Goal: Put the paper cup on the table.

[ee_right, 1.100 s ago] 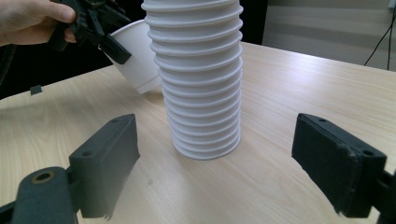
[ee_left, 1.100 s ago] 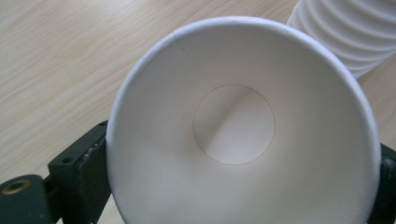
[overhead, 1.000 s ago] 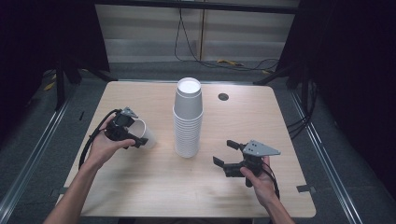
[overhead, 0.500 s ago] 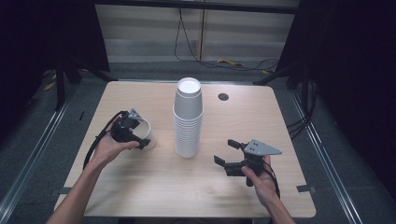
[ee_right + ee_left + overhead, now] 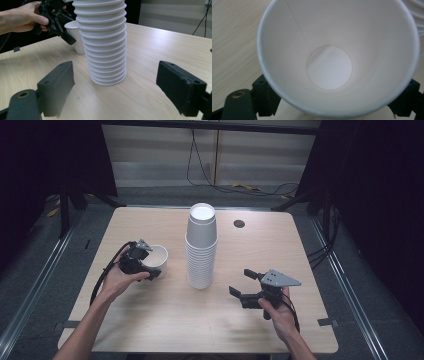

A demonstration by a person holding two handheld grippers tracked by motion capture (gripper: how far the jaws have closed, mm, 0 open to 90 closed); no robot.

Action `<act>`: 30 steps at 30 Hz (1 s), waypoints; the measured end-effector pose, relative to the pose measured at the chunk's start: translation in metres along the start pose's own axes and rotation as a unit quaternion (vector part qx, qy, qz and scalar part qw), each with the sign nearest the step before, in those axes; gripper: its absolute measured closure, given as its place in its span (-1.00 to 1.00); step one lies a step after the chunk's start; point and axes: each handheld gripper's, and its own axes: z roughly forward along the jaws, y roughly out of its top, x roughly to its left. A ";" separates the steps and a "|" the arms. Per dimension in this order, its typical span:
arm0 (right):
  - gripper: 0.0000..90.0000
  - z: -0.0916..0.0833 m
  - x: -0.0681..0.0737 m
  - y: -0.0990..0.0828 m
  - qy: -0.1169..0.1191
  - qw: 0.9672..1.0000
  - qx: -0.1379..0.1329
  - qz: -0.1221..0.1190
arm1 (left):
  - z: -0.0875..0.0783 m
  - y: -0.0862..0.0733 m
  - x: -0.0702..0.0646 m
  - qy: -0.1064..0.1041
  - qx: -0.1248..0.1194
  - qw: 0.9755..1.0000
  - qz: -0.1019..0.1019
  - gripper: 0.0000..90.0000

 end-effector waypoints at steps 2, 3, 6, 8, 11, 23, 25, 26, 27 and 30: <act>-0.69 -0.001 0.000 0.000 -0.001 1.000 0.001 0.001 | 0.002 -0.005 0.002 -0.002 0.003 1.000 -0.004 -0.65; -0.69 -0.001 0.000 0.000 -0.001 1.000 0.001 0.001 | 0.002 -0.006 0.003 -0.005 0.003 1.000 -0.008 -0.65; -0.69 -0.001 0.000 0.000 -0.002 1.000 0.001 0.001 | 0.000 -0.012 0.007 -0.015 -0.007 1.000 -0.016 -0.65; -0.69 -0.001 0.000 0.000 -0.002 1.000 0.001 0.001 | -0.001 -0.014 0.008 -0.021 -0.012 0.999 -0.023 -0.65; -0.69 0.000 -0.001 0.000 -0.003 1.000 -0.001 0.004 | -0.006 -0.019 0.007 -0.026 -0.034 0.999 -0.016 -0.65; -0.69 -0.003 -0.002 -0.002 -0.007 1.000 0.000 0.008 | -0.010 -0.044 0.001 -0.031 -0.085 0.995 -0.039 -0.63; -0.69 -0.003 -0.004 -0.002 -0.009 1.000 0.001 0.008 | -0.014 -0.047 -0.001 -0.028 -0.098 0.994 -0.040 -0.63; -0.69 -0.003 -0.004 -0.002 -0.009 1.000 0.001 0.010 | -0.016 -0.048 -0.002 -0.022 -0.102 0.994 -0.038 -0.63; -0.69 -0.003 -0.004 -0.002 -0.010 1.000 0.001 0.011 | -0.018 -0.050 -0.003 -0.017 -0.108 0.993 -0.041 -0.63; -0.69 -0.003 -0.004 -0.003 -0.010 1.000 0.002 0.011 | -0.023 -0.054 -0.006 -0.025 -0.130 0.990 -0.050 -0.63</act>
